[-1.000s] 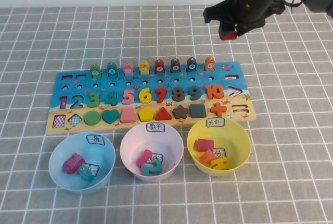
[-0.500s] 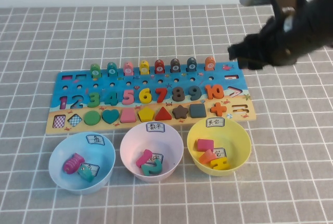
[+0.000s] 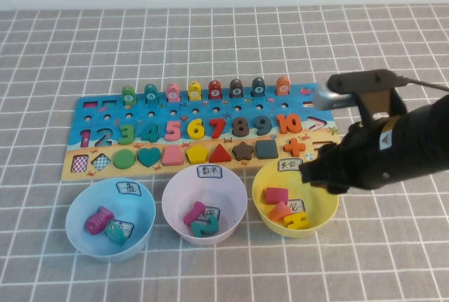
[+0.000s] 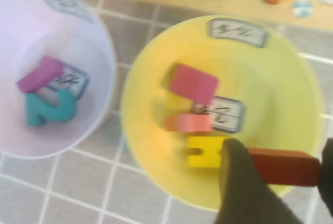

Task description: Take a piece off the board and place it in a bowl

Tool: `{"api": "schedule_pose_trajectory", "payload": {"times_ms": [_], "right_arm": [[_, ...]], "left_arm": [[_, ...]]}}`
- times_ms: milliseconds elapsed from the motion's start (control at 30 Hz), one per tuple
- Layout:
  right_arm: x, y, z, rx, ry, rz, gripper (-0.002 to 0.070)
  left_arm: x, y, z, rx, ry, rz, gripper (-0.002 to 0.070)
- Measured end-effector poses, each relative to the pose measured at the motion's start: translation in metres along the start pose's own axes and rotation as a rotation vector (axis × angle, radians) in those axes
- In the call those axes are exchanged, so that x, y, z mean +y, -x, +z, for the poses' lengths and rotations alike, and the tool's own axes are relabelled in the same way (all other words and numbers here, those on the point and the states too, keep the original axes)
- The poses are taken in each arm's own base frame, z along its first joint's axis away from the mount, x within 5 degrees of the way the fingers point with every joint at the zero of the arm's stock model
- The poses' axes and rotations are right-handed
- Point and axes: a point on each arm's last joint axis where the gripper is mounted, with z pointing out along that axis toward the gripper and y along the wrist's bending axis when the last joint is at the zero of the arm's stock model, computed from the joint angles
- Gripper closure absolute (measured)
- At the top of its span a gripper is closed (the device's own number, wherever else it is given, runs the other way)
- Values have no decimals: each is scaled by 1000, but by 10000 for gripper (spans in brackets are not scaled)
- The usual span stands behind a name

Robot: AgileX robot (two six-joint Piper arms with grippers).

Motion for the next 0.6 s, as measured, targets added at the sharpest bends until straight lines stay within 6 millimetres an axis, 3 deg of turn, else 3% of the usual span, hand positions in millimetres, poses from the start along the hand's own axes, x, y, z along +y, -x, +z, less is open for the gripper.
{"api": "schedule_pose_trajectory", "payload": {"times_ms": [333,600], "right_arm": [[13,-6,9,-38,40,-28,409],[10,-10,42,24,15,-25,409]], "left_arm": [[0,0,0,0,0,0,679],[0,0,0,0,0,0,679]]}}
